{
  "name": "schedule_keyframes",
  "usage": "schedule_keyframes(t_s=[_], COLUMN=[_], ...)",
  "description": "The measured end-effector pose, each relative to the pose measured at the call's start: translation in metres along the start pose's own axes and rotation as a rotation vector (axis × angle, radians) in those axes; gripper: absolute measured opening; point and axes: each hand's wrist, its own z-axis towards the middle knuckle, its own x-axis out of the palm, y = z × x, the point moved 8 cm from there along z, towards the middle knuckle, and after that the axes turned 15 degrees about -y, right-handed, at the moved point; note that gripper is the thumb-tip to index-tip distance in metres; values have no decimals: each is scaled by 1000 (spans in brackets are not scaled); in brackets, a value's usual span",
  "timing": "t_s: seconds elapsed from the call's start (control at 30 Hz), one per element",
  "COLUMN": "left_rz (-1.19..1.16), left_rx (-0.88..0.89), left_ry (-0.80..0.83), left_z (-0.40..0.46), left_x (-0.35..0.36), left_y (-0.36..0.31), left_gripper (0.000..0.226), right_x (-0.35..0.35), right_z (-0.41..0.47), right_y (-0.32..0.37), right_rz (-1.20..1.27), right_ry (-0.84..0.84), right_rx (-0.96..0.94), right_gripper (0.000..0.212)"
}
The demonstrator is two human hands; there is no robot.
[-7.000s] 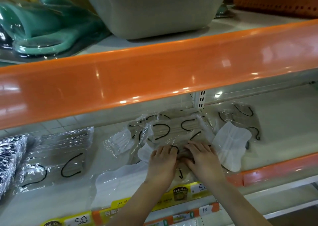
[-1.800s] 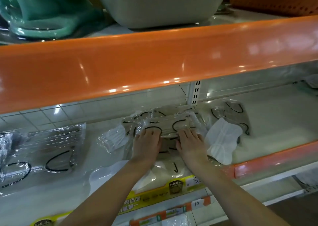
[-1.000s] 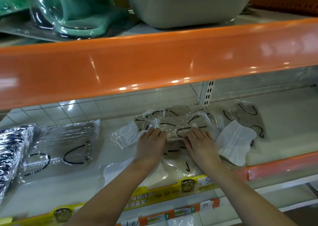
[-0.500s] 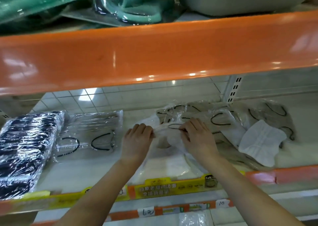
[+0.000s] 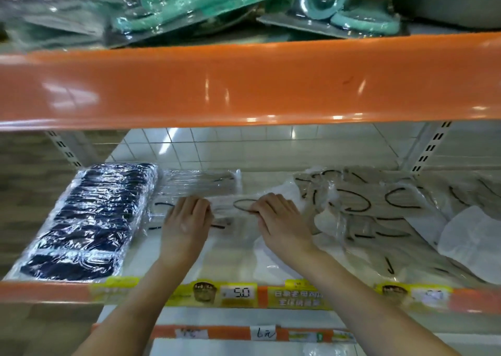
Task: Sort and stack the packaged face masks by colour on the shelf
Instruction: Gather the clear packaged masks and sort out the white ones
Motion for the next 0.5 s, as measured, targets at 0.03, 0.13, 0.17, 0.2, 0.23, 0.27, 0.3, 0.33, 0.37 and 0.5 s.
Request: schedule_keyframes(t_s=[0.03, 0.13, 0.17, 0.2, 0.23, 0.27, 0.3, 0.33, 0.37, 0.5], left_rz=[16, 50, 45, 35, 30, 36, 50, 64, 75, 90], left_rx=[3, 30, 42, 46, 41, 33, 25, 18, 8, 5], left_ry=[-2, -2, 8, 24, 43, 61, 77, 91, 103, 153], left_z=[-3, -14, -17, -21, -24, -28, -31, -34, -36, -47], left_x=[-3, -9, -10, -11, -11, -11, -11, -10, -10, -7], left_y=[9, 31, 37, 44, 51, 57, 63, 67, 72, 80], left_gripper=[15, 14, 14, 14, 13, 13, 14, 15, 16, 21], right_x=[9, 34, 41, 48, 54, 60, 65, 69, 74, 83], right_z=[0, -4, -6, -8, -11, -13, -15, -17, -19, -24], right_y=[8, 24, 29, 34, 39, 44, 48, 51, 54, 59], right_rz=[15, 21, 15, 17, 22, 29, 34, 35, 31, -38], right_ry=[27, 97, 111, 120, 130, 139, 154, 165, 181, 191], right_rx=[-5, -14, -18, -25, -25, -23, -13, -4, 9, 38], right_gripper=[23, 30, 31, 33, 37, 41, 46, 50, 52, 43])
